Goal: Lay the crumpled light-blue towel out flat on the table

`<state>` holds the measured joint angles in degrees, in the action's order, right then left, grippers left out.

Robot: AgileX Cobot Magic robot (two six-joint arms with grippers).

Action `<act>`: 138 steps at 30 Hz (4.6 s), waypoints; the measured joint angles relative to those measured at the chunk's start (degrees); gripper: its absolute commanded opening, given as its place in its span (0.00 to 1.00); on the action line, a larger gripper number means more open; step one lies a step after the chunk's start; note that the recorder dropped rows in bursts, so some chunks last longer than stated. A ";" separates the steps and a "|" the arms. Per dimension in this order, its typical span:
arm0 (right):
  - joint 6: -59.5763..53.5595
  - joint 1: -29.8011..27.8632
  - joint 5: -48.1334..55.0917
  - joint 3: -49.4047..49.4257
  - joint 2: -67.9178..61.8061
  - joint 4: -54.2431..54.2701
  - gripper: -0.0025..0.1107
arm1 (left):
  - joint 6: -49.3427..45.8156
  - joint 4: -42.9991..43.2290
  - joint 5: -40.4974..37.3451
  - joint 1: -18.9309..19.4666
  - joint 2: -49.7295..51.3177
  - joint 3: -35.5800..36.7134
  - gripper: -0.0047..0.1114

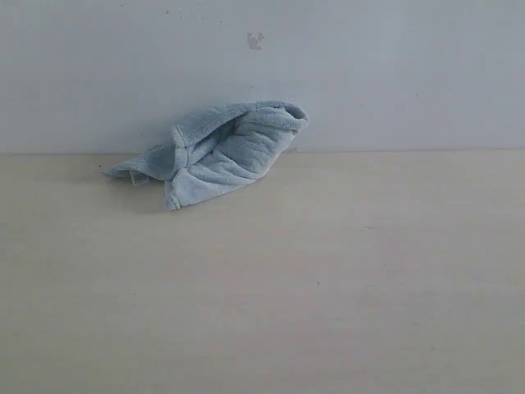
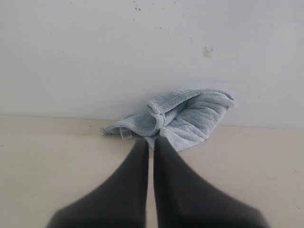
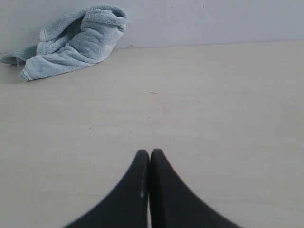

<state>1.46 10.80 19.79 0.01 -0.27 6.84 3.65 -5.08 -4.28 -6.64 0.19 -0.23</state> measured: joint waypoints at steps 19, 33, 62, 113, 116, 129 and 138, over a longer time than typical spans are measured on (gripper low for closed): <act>-0.77 0.00 -3.50 0.00 0.00 0.00 0.02 | 0.00 0.00 0.00 0.00 0.00 0.00 0.07; 15.75 0.00 -35.98 0.00 0.00 1.59 0.02 | 0.00 0.00 0.00 0.00 0.00 0.00 0.07; 15.14 24.81 10.42 -59.61 -74.63 -24.17 0.50 | 0.00 0.00 0.00 0.00 0.00 0.00 0.07; -37.21 -5.11 18.37 -131.98 -148.75 56.43 0.47 | 0.00 0.14 0.00 0.00 0.00 0.00 0.07; -37.58 -4.17 16.99 -133.62 -149.97 56.65 0.39 | 0.00 0.14 0.00 0.00 0.00 0.00 0.07; -38.70 -2.66 12.69 -137.50 -152.42 59.55 0.41 | 0.00 0.14 0.00 0.00 0.00 0.00 0.07; -44.63 -0.55 14.81 -137.50 -152.42 54.84 0.42 | 0.00 0.14 0.00 0.00 0.00 0.00 0.07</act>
<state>-43.17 10.25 34.59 -137.49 -152.69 61.68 3.65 -4.94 -4.28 -6.64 0.19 -0.23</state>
